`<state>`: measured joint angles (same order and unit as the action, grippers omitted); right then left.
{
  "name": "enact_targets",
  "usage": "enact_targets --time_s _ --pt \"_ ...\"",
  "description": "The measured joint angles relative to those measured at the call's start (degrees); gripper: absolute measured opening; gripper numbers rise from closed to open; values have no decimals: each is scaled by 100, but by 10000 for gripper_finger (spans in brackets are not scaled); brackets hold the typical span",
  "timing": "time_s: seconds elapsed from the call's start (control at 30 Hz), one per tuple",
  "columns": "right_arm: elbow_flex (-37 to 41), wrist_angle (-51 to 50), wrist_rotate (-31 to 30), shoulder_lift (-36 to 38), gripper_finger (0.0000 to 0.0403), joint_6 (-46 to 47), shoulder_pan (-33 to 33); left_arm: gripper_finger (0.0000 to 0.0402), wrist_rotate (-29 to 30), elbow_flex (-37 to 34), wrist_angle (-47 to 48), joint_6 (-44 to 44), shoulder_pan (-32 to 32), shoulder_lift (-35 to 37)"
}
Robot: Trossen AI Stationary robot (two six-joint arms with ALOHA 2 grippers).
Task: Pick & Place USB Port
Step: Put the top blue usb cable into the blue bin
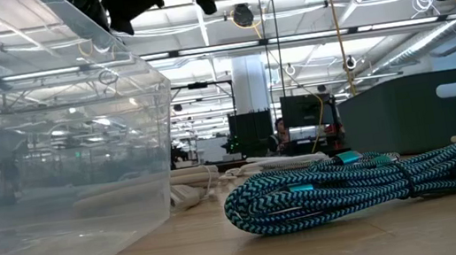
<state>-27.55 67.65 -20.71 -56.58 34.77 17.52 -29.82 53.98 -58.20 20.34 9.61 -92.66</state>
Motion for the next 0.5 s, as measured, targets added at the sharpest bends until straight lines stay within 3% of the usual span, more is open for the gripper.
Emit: enact_targets --time_s 0.5 --pt "-3 -20 5 2 28 -389 -2 235 -42 0 -574 94 -278 -5"
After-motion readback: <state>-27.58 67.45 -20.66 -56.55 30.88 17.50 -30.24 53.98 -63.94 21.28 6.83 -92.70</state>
